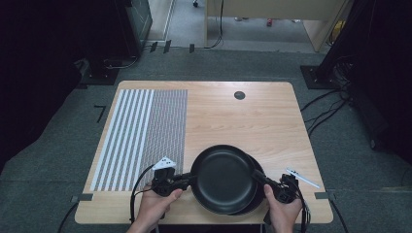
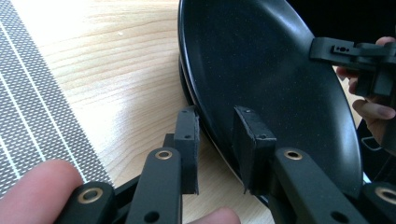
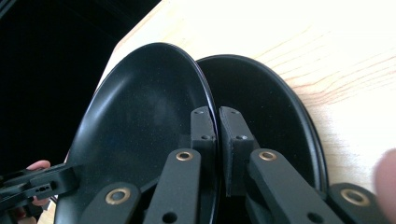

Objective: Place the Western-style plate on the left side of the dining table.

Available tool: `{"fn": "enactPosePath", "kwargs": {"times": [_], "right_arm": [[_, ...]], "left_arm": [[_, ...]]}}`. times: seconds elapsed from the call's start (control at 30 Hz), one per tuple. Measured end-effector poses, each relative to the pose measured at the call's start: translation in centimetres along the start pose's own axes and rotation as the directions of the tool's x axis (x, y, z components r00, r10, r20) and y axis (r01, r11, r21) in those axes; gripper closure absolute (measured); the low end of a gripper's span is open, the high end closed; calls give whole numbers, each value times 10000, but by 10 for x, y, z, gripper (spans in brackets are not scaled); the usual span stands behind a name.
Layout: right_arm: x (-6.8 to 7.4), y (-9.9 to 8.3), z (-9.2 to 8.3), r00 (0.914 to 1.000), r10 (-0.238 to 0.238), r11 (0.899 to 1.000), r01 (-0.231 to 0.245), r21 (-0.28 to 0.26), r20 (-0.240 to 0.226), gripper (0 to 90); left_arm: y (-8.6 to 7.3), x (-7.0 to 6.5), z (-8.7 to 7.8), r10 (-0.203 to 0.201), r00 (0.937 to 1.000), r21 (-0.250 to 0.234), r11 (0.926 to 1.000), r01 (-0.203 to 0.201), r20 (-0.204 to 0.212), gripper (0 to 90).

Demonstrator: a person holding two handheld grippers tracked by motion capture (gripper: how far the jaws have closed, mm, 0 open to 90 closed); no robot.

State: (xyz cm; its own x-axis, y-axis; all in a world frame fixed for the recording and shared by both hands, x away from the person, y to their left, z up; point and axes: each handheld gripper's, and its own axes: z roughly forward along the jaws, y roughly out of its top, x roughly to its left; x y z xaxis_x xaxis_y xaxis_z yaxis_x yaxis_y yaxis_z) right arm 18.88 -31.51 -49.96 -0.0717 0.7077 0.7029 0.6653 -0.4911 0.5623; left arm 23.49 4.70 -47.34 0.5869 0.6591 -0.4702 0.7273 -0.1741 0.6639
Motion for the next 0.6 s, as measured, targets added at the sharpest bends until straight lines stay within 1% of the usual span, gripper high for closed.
{"fn": "enactPosePath", "kwargs": {"times": [0.2, 0.43, 0.6], "right_arm": [[4, 0, 1, 10000, 50, 9999, -49, 137, -38, 855], [14, 6, 2, 9998, -172, 9997, 173, 175, -67, 854], [23, 11, 4, 9995, -315, 9993, 317, 197, -94, 854]], "left_arm": [[3, 0, -6, 53, 10000, -105, 9999, -54, -71, 739], [8, 2, -12, -21, 10000, -117, 9999, 22, 98, 739], [12, 5, -20, -95, 9999, -299, 9995, 98, 99, 738]]}}
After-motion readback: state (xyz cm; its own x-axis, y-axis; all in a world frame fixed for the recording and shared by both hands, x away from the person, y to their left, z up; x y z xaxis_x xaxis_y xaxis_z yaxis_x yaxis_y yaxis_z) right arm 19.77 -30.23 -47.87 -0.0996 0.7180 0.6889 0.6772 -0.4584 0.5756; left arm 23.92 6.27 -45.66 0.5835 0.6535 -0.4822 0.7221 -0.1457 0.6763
